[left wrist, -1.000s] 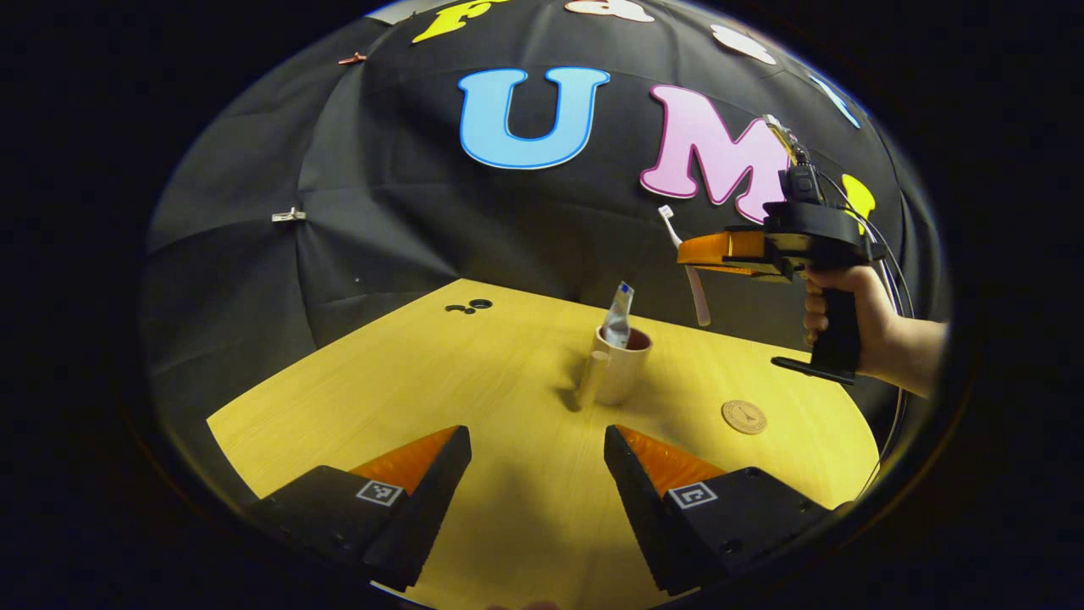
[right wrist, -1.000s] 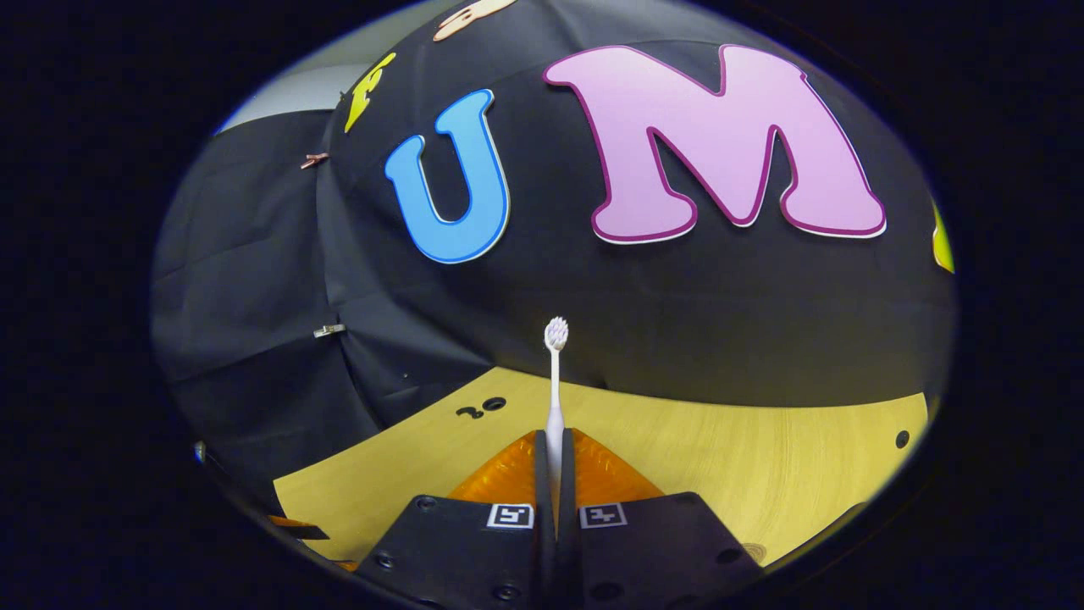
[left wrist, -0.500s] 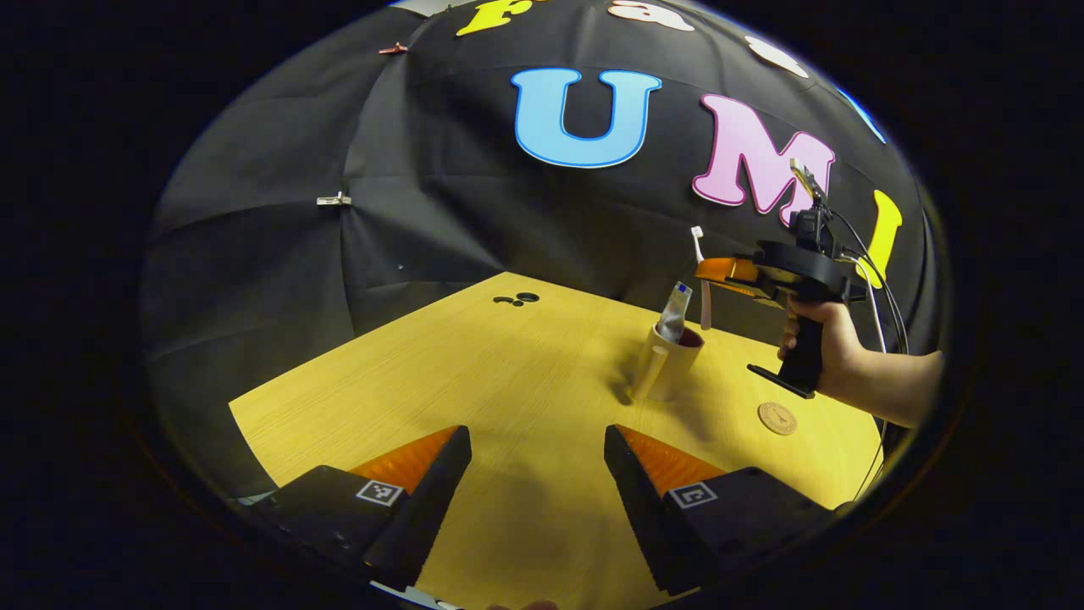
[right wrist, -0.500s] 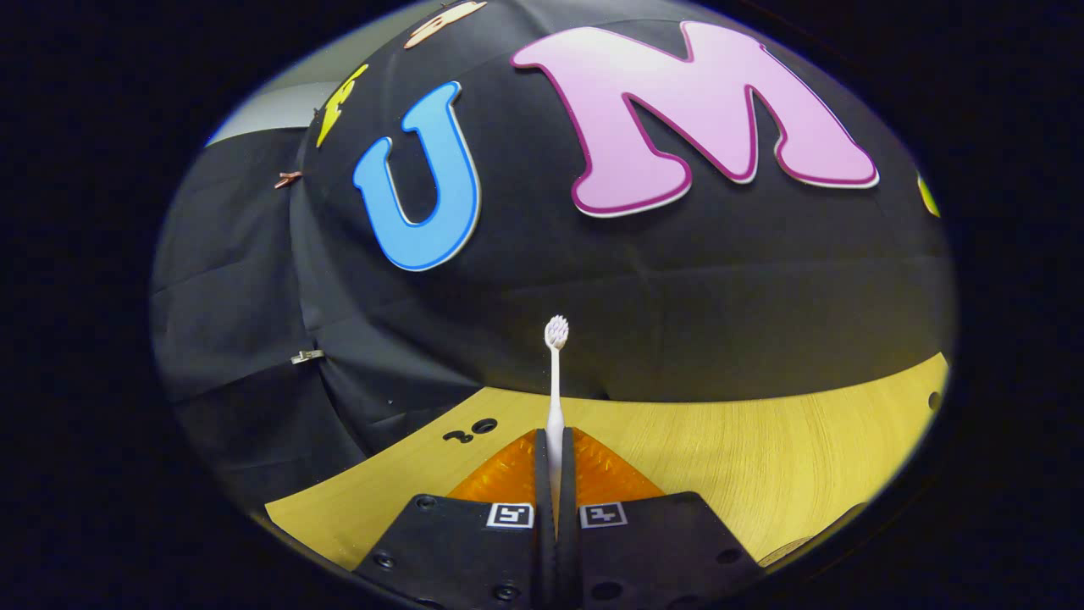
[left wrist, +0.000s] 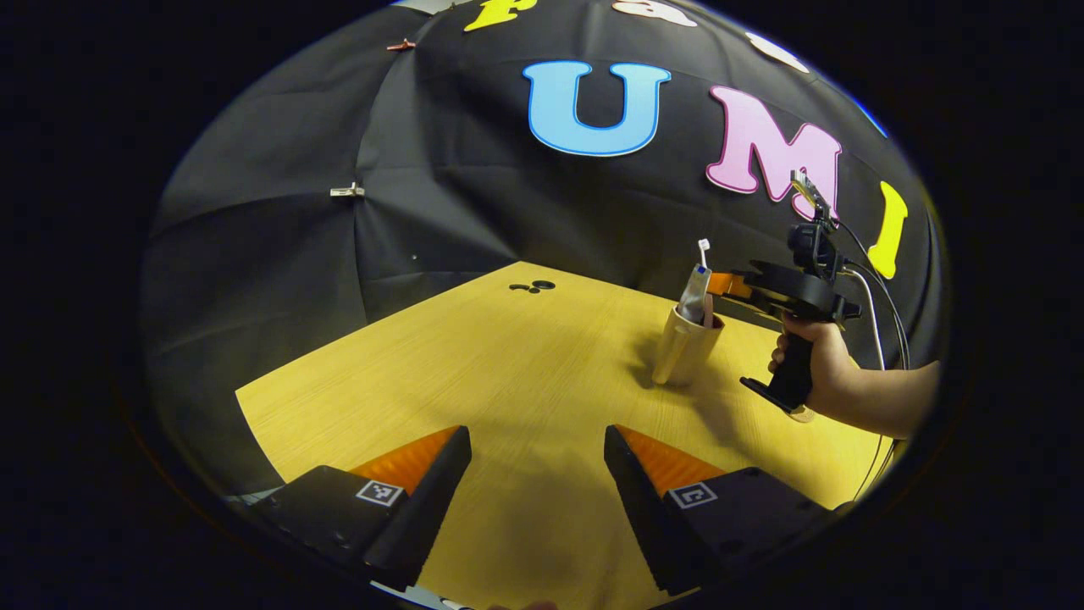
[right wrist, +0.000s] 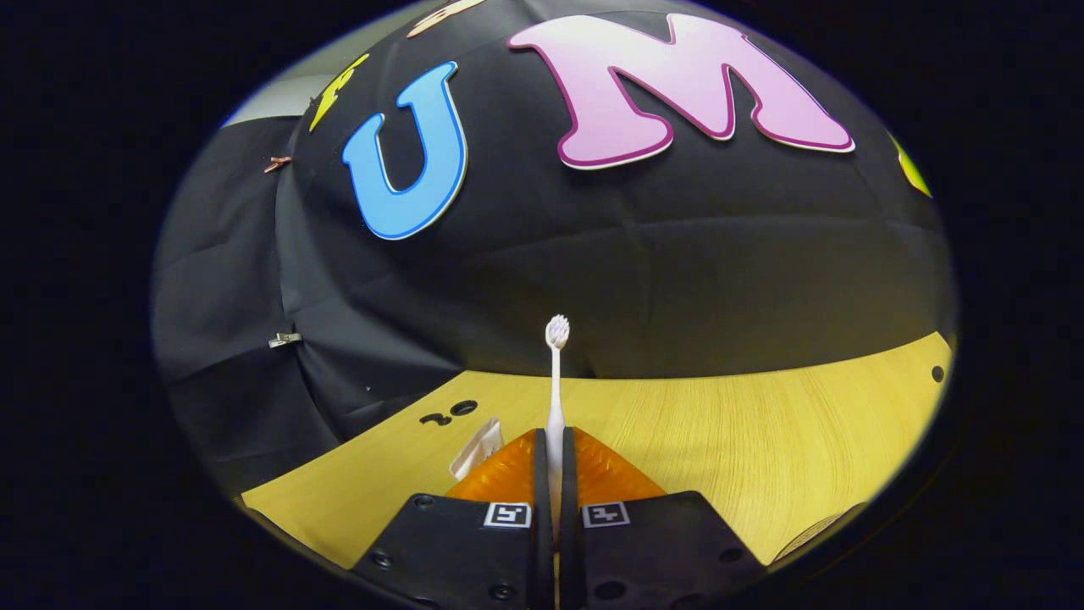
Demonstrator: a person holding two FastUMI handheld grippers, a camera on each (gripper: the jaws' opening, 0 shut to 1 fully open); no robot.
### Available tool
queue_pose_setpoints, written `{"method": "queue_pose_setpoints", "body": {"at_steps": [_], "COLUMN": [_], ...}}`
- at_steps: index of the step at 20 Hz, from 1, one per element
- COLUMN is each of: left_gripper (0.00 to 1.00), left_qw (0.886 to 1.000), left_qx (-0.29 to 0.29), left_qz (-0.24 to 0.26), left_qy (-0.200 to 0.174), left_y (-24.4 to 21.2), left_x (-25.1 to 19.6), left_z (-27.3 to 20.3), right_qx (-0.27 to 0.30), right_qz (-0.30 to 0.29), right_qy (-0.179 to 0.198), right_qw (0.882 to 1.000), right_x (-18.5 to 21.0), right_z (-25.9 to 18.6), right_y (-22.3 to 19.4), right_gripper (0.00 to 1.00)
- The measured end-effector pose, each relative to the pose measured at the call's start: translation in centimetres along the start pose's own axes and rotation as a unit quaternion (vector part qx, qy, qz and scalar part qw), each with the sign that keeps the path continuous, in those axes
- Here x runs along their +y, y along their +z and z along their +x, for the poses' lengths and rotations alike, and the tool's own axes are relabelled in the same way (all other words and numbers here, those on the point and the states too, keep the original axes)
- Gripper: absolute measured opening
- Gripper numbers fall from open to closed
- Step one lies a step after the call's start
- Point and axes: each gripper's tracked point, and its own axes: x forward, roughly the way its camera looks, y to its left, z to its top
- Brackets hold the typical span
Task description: Put the toothbrush and toothpaste on the desktop into the cup, then pick up the cup and place it on the coaster on the desktop.
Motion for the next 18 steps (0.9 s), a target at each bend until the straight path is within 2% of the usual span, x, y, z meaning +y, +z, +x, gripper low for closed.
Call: {"method": "queue_pose_setpoints", "body": {"at_steps": [2,5,6,9,14,18], "left_gripper": [0.98,0.98,0.98,0.98,0.98,0.98], "left_qw": [1.0,1.0,1.0,0.999,0.997,0.99], "left_qx": [0.002,0.0,-0.001,-0.004,-0.001,0.018], "left_qz": [0.001,0.008,0.011,0.02,0.042,0.075], "left_qy": [-0.004,-0.012,-0.015,-0.032,-0.068,-0.115], "left_y": [0.0,0.4,0.6,1.6,3.4,4.5], "left_x": [-0.3,-1.4,-1.8,-3.2,-6.0,-8.6], "left_z": [0.0,0.7,1.0,1.6,2.9,3.6], "right_qx": [0.007,0.016,0.014,0.005,-0.007,0.0], "right_qz": [0.008,0.013,0.017,0.017,0.011,0.016], "right_qy": [0.0,-0.012,-0.016,-0.039,-0.113,-0.178], "right_qw": [1.0,1.0,1.0,0.999,0.994,0.984], "right_x": [0.0,-1.1,-1.7,-4.4,-12.1,-18.8], "right_z": [-0.3,-1.2,-1.8,-3.8,-8.0,-12.4], "right_y": [-0.6,-1.0,-0.7,0.8,3.4,3.6], "right_gripper": [0.08,0.16,0.24,0.96,0.98,0.98]}}
